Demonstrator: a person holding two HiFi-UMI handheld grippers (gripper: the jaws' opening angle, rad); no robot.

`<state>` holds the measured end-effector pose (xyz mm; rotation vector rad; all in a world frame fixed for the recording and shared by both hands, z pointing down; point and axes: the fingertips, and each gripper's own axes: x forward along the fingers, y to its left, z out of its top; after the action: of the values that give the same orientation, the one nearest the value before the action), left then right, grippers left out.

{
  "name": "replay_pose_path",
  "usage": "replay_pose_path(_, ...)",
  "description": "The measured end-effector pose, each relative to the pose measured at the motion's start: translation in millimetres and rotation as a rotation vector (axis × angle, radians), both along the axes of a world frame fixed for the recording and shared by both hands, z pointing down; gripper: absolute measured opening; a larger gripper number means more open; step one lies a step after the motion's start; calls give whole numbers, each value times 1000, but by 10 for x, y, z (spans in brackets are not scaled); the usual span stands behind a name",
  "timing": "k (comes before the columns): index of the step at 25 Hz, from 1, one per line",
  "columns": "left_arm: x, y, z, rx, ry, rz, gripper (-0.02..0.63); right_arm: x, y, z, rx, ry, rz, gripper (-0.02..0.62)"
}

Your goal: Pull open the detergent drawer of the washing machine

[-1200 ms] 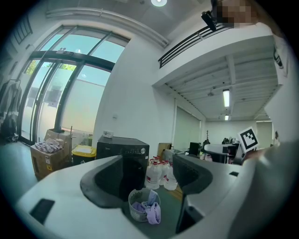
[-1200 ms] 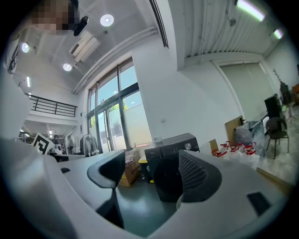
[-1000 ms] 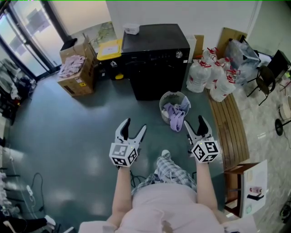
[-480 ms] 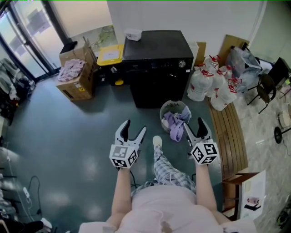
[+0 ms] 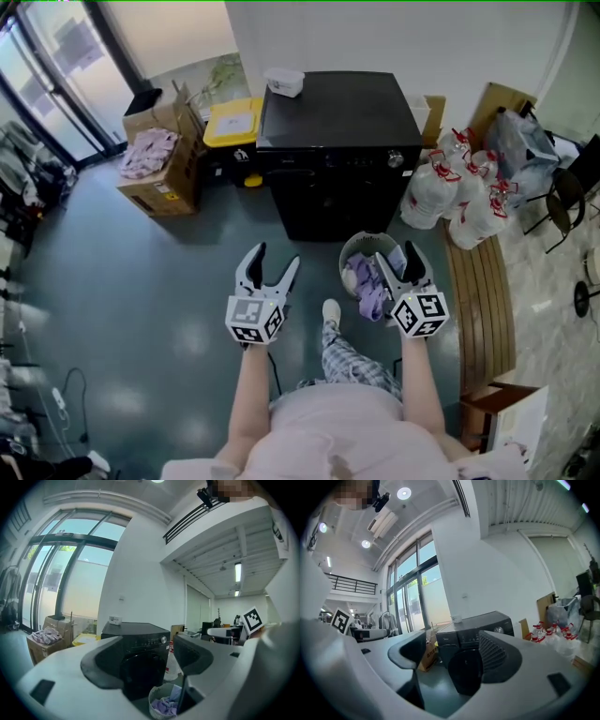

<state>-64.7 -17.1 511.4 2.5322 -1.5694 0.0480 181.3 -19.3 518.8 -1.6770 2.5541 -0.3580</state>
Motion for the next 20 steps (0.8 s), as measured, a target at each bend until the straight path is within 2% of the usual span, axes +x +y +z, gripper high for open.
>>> replay_pose_path(12,-163,-1884,90,-33,-22,-60,322,-207,-2048,-56,-18,24,-66,348)
replay_pose_path(20,-318,-2505,23,-31,-25,-92,322,-419,-2729,-131,-11,31,-104,344)
